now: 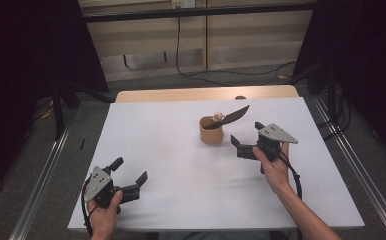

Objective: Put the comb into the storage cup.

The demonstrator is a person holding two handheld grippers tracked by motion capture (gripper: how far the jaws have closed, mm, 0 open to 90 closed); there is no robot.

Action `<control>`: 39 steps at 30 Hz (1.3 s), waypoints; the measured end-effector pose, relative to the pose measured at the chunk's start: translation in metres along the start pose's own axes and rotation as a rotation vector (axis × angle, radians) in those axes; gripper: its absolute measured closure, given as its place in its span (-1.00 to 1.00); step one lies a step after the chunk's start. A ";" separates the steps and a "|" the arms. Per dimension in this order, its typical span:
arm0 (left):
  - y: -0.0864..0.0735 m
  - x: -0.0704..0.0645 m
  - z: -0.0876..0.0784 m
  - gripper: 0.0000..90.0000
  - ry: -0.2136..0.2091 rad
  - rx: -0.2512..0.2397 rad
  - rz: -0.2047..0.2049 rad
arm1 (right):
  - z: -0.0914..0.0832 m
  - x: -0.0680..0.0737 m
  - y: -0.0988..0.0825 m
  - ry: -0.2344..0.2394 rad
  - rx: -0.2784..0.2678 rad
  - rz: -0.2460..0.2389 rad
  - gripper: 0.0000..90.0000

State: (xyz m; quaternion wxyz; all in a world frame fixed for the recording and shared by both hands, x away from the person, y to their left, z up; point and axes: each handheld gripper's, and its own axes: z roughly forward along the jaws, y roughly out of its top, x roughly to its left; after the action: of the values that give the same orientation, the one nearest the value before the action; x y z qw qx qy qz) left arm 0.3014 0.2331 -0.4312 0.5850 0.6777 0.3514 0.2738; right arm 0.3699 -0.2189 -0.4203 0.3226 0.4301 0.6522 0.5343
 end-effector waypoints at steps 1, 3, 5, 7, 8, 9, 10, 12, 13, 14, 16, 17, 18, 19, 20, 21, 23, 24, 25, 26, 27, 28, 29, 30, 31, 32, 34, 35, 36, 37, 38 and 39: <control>0.000 0.000 0.000 -0.92 0.003 0.004 0.003 | -0.001 0.000 -0.001 -0.003 0.000 -0.001 -0.99; 0.000 0.000 -0.001 -0.92 0.011 0.002 0.000 | -0.004 -0.001 -0.002 -0.004 0.000 0.001 -0.99; 0.000 0.000 -0.002 -0.92 0.014 0.001 0.007 | -0.007 -0.002 -0.002 -0.004 -0.009 0.004 -0.99; 0.001 0.000 -0.003 -0.92 0.019 -0.003 0.004 | -0.011 -0.002 -0.002 -0.012 -0.014 -0.003 -0.99; 0.001 0.000 -0.003 -0.92 0.022 -0.004 -0.001 | -0.013 -0.002 -0.003 -0.012 -0.014 -0.001 -0.98; 0.001 0.000 -0.004 -0.92 0.025 -0.002 0.004 | -0.014 -0.002 -0.003 -0.011 -0.017 -0.001 -0.98; 0.000 0.000 -0.004 -0.92 0.023 -0.001 0.000 | -0.015 -0.002 -0.003 -0.015 -0.021 -0.009 -0.98; 0.000 0.000 -0.004 -0.92 0.023 -0.004 -0.007 | -0.019 -0.002 -0.004 -0.020 -0.027 -0.008 -0.98; 0.000 0.000 -0.004 -0.92 0.022 -0.005 -0.008 | -0.021 -0.002 -0.004 -0.021 -0.029 -0.009 -0.98; 0.000 0.000 -0.004 -0.92 0.020 -0.004 -0.007 | -0.024 -0.002 -0.005 -0.023 -0.034 -0.008 -0.98; 0.000 0.000 -0.004 -0.92 0.022 -0.005 -0.004 | -0.028 -0.003 -0.006 -0.027 -0.037 -0.009 -0.98; 0.000 0.000 -0.004 -0.92 0.022 -0.005 -0.003 | -0.030 -0.004 -0.006 -0.029 -0.042 -0.009 -0.98; 0.000 0.000 -0.004 -0.92 0.023 -0.006 -0.004 | -0.032 -0.005 -0.007 -0.035 -0.047 -0.007 -0.98; 0.000 0.000 -0.004 -0.92 0.024 -0.007 -0.002 | -0.034 -0.006 -0.007 -0.039 -0.045 -0.009 -0.98; 0.000 0.000 -0.004 -0.92 0.023 -0.005 0.001 | -0.036 -0.008 -0.008 -0.046 -0.049 -0.003 -0.99; 0.000 0.000 -0.004 -0.92 0.022 -0.004 0.002 | -0.038 -0.009 -0.008 -0.052 -0.048 -0.001 -0.99; 0.000 0.000 -0.004 -0.92 0.024 -0.005 0.005 | -0.042 -0.011 -0.009 -0.057 -0.050 0.004 -0.99; 0.000 0.000 -0.004 -0.92 0.024 -0.004 0.006 | -0.044 -0.012 -0.008 -0.057 -0.054 0.004 -0.99; 0.000 0.000 -0.004 -0.92 0.024 -0.002 0.006 | -0.047 -0.012 -0.008 -0.060 -0.061 0.008 -0.99; 0.000 0.000 -0.004 -0.92 0.024 -0.002 0.004 | -0.049 -0.013 -0.008 -0.062 -0.061 0.008 -0.99; 0.000 0.000 -0.004 -0.92 0.023 -0.002 0.001 | -0.050 -0.013 -0.008 -0.068 -0.065 0.007 -0.99; 0.000 0.000 -0.004 -0.92 0.023 -0.004 -0.003 | -0.052 -0.013 -0.008 -0.070 -0.070 0.006 -0.99; 0.000 -0.001 -0.004 -0.92 0.024 -0.005 -0.002 | -0.053 -0.013 -0.009 -0.076 -0.070 0.007 -0.99; 0.000 -0.001 -0.005 -0.92 0.026 -0.009 -0.003 | -0.055 -0.013 -0.009 -0.084 -0.075 0.009 -0.99; 0.000 -0.001 -0.005 -0.92 0.024 -0.010 -0.005 | -0.057 -0.013 -0.010 -0.088 -0.079 0.008 -0.99; 0.000 -0.001 -0.005 -0.92 0.024 -0.009 -0.002 | -0.058 -0.013 -0.010 -0.088 -0.081 0.008 -0.99; 0.000 -0.001 -0.005 -0.92 0.023 -0.010 -0.002 | -0.062 -0.014 -0.011 -0.088 -0.081 0.006 -0.99; 0.000 -0.001 -0.005 -0.92 0.023 -0.006 0.003 | -0.064 -0.013 -0.011 -0.091 -0.083 0.010 -0.99; 0.000 -0.001 -0.006 -0.92 0.024 -0.006 0.003 | -0.065 -0.014 -0.012 -0.091 -0.084 0.010 -0.99; 0.000 -0.001 -0.006 -0.92 0.023 -0.006 0.003 | -0.067 -0.014 -0.013 -0.092 -0.084 0.013 -1.00; 0.000 -0.001 -0.006 -0.92 0.023 -0.007 -0.001 | -0.069 -0.015 -0.014 -0.097 -0.085 0.012 -1.00; 0.000 -0.002 -0.006 -0.92 0.023 -0.011 -0.004 | -0.071 -0.015 -0.015 -0.102 -0.082 0.012 -1.00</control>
State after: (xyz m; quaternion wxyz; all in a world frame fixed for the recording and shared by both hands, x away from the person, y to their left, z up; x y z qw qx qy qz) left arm 0.2961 0.2352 -0.4299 0.5851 0.6706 0.3580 0.2825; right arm 0.3109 -0.2631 -0.4199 0.3695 0.4471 0.6099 0.5400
